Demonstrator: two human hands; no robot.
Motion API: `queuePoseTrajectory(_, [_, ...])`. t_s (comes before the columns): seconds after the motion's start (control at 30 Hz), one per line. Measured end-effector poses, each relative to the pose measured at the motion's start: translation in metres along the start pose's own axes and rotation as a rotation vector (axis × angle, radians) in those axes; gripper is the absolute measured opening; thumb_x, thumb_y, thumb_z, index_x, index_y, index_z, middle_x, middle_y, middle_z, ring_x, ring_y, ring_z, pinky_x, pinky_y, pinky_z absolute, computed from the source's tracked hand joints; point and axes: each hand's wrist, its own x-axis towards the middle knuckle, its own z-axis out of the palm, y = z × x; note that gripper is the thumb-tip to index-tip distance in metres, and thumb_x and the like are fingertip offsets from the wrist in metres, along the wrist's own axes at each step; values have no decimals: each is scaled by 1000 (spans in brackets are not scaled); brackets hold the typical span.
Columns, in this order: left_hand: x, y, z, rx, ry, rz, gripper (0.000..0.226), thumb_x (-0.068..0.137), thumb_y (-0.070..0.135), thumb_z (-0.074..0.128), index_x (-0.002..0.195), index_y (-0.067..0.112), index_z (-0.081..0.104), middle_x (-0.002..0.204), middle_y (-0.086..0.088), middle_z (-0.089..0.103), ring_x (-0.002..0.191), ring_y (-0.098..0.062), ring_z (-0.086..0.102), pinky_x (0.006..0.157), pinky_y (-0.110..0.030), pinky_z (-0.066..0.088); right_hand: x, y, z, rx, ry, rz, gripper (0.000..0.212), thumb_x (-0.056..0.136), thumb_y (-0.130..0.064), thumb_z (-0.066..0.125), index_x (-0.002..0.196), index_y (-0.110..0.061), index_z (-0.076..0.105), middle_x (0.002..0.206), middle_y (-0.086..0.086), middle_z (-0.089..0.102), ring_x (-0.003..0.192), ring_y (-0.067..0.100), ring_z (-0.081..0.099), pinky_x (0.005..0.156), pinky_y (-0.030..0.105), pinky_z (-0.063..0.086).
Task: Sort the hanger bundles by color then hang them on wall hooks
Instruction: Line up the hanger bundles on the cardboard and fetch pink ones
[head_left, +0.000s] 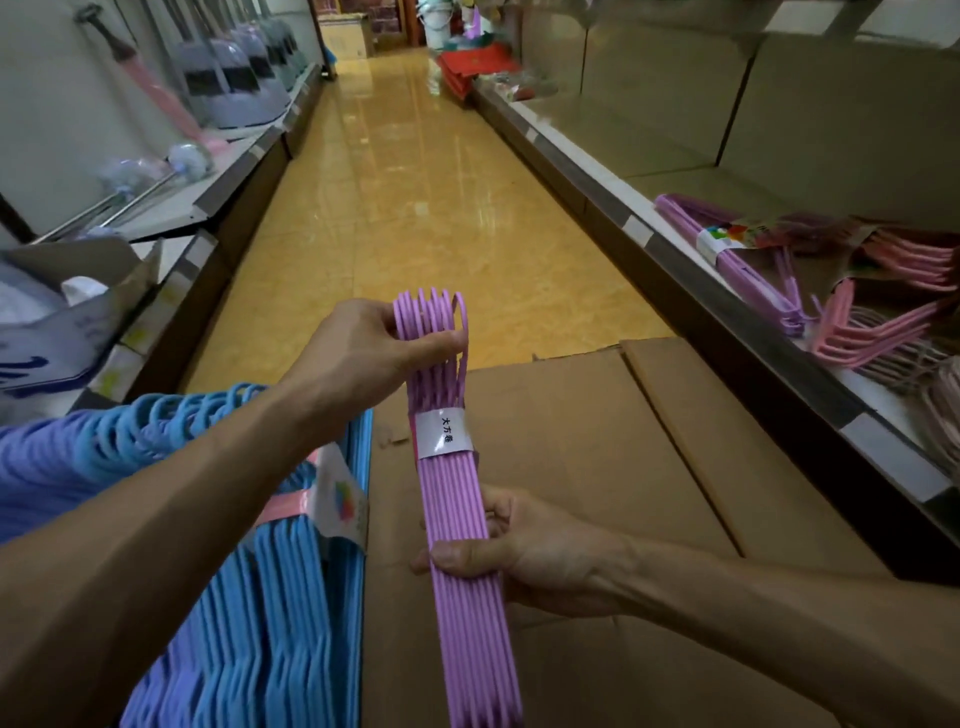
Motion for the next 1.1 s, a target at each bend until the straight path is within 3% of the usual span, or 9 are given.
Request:
queuePoseTrajectory(0.1, [9, -10, -16, 355, -35, -114, 75, 70, 78, 63, 97, 9, 74, 89, -16, 71, 77, -26, 63, 63, -32, 45, 23, 14, 1, -34, 57, -26, 34, 89, 3, 66, 118, -15, 59, 93, 3, 73, 89, 14, 71, 84, 36, 59])
queuePoseTrajectory(0.13, [11, -14, -21, 449, -47, -123, 88, 64, 86, 59, 107, 10, 71, 93, -14, 69, 79, -24, 61, 67, -30, 46, 31, 18, 2, -48, 79, -34, 38, 87, 0, 71, 119, -16, 60, 98, 4, 72, 93, 17, 70, 89, 40, 58])
queuePoseTrajectory(0.17, [12, -19, -27, 514, -47, -93, 95, 62, 88, 59, 122, 14, 64, 112, -12, 69, 93, -24, 64, 78, -32, 50, 39, 23, 3, -73, 101, -51, 41, 83, -5, 76, 119, -18, 61, 103, 6, 70, 98, 21, 69, 93, 45, 57])
queuePoseTrajectory(0.27, [10, -27, -40, 617, -64, 136, 87, 78, 59, 70, 150, 28, 33, 149, -5, 49, 129, -24, 51, 103, -35, 41, 58, 37, 10, -154, 153, -72, 35, 82, -11, 78, 108, -27, 63, 106, 4, 67, 108, 26, 66, 96, 49, 55])
queuePoseTrajectory(0.43, [5, -50, -49, 805, -125, 183, 67, 83, 56, 67, 142, 38, 41, 137, 4, 60, 117, -23, 59, 95, -43, 48, 80, 65, 27, -188, 158, -21, 37, 88, -14, 73, 116, -33, 57, 118, 4, 66, 110, 23, 66, 95, 46, 57])
queuePoseTrajectory(0.67, [-2, -83, -56, 1006, -139, 209, 68, 83, 61, 61, 142, 30, 43, 122, -3, 69, 109, -24, 62, 85, -33, 37, 99, 95, 41, -245, 144, 69, 38, 89, -14, 71, 123, -28, 60, 119, 2, 69, 109, 20, 68, 95, 47, 56])
queuePoseTrajectory(0.77, [-2, -96, -60, 1083, -122, 249, 70, 80, 64, 63, 137, 27, 46, 116, -5, 69, 108, -27, 61, 92, -35, 39, 103, 97, 40, -282, 130, 77, 39, 90, -12, 69, 125, -26, 59, 120, 4, 68, 111, 21, 67, 97, 48, 55])
queuePoseTrajectory(0.97, [1, -93, -58, 1073, -144, 217, 68, 82, 62, 61, 137, 25, 45, 120, -4, 68, 111, -25, 60, 98, -37, 38, 103, 86, 34, -429, 81, 48, 39, 90, -17, 71, 127, -23, 57, 124, 1, 66, 114, 19, 64, 99, 41, 54])
queuePoseTrajectory(1.1, [-4, -68, -44, 682, -71, 133, 69, 84, 59, 58, 142, 25, 45, 144, -2, 52, 126, -21, 51, 96, -32, 39, 95, 75, 23, -534, 49, 79, 47, 89, -30, 73, 131, -23, 53, 121, -2, 64, 110, 15, 64, 95, 37, 56])
